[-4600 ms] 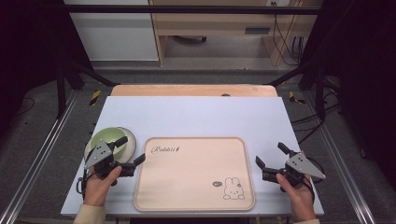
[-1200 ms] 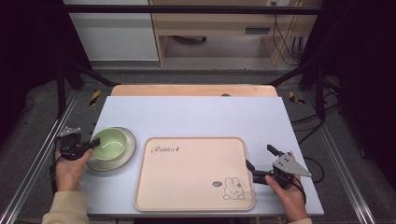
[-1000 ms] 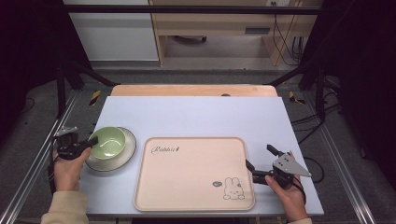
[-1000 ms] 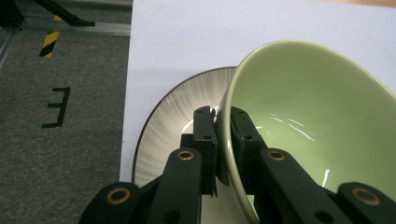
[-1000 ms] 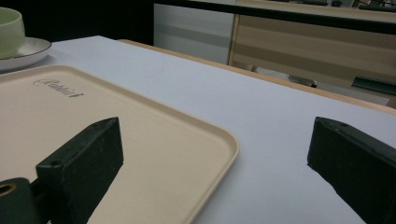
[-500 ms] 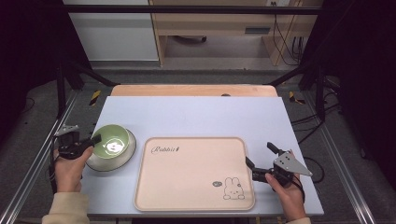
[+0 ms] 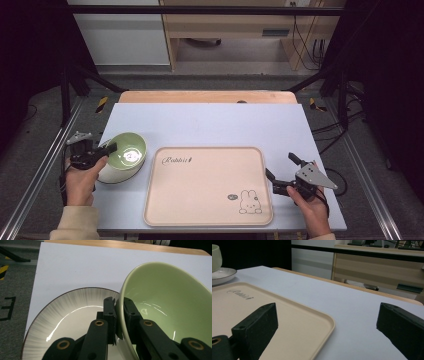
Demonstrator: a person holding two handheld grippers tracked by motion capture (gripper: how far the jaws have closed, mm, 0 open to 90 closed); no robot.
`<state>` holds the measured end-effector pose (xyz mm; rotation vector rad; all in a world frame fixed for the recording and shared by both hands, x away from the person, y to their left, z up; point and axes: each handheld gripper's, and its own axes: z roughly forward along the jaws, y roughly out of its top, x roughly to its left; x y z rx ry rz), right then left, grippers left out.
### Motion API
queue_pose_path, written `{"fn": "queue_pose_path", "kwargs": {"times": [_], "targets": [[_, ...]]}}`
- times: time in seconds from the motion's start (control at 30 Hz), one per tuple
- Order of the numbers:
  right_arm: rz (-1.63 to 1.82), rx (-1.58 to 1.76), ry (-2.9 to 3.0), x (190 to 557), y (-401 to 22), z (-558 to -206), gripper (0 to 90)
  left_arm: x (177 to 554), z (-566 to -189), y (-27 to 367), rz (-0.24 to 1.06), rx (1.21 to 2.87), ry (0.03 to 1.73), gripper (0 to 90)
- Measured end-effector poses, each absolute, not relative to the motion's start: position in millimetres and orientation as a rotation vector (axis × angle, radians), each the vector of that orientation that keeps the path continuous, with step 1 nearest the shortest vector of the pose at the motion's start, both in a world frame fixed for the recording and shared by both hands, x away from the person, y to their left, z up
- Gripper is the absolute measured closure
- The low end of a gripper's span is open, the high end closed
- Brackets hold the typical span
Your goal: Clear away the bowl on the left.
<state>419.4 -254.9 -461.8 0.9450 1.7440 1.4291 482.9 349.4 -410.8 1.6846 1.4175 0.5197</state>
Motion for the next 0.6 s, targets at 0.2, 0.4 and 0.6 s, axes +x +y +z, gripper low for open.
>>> {"fn": "queue_pose_path", "kwargs": {"times": [0.2,0.4,0.6], "targets": [[1.428,0.943,1.747,418.3,-253.3,-460.7,3.7,481.1,-408.6,338.1,0.491,1.678,1.380,82.7],[1.414,0.929,1.764,418.4,-252.4,-461.4,3.7,477.5,-404.0,321.0,0.500,1.711,1.339,82.4],[1.422,0.930,1.754,417.6,-255.5,-460.2,3.7,474.8,-402.5,301.0,0.476,1.741,1.294,82.5]]}}
